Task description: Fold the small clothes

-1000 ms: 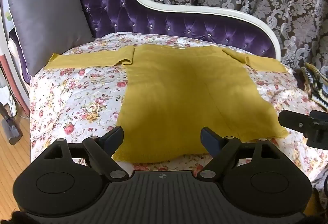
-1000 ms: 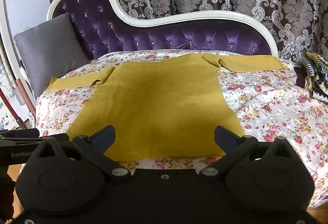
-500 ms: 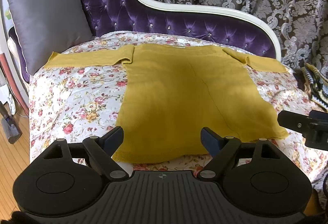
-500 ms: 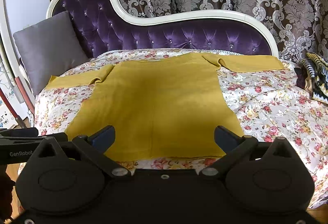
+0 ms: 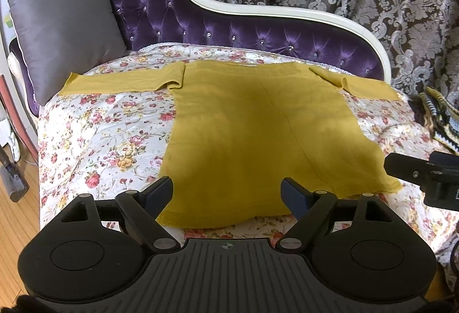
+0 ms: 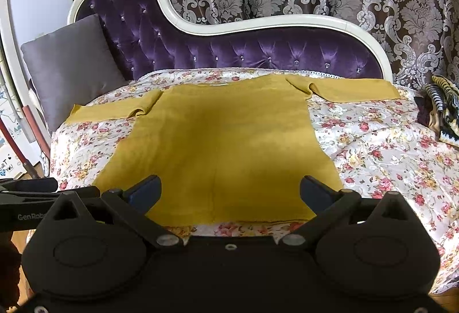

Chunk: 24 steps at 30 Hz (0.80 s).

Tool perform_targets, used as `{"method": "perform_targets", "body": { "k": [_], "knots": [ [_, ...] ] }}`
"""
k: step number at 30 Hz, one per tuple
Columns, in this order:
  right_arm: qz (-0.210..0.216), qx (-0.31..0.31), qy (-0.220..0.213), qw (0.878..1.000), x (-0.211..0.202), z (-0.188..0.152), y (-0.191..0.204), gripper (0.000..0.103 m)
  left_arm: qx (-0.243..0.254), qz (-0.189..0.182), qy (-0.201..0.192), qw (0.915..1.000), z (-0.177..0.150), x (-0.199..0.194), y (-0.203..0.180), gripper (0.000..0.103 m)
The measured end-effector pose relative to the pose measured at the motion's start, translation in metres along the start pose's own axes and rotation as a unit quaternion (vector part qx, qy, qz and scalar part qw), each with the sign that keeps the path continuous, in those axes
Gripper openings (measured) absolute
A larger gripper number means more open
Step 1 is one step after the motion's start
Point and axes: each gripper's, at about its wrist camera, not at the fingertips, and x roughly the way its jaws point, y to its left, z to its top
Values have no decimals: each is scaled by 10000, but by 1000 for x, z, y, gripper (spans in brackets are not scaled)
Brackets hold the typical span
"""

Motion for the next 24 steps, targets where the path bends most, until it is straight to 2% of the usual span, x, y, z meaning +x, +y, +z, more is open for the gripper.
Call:
{"method": "perform_targets", "body": {
  "k": [24],
  "knots": [
    [48, -38, 43, 10000, 3, -6, 2, 102, -3, -25, 21, 10000, -2, 0, -3, 82]
  ]
}}
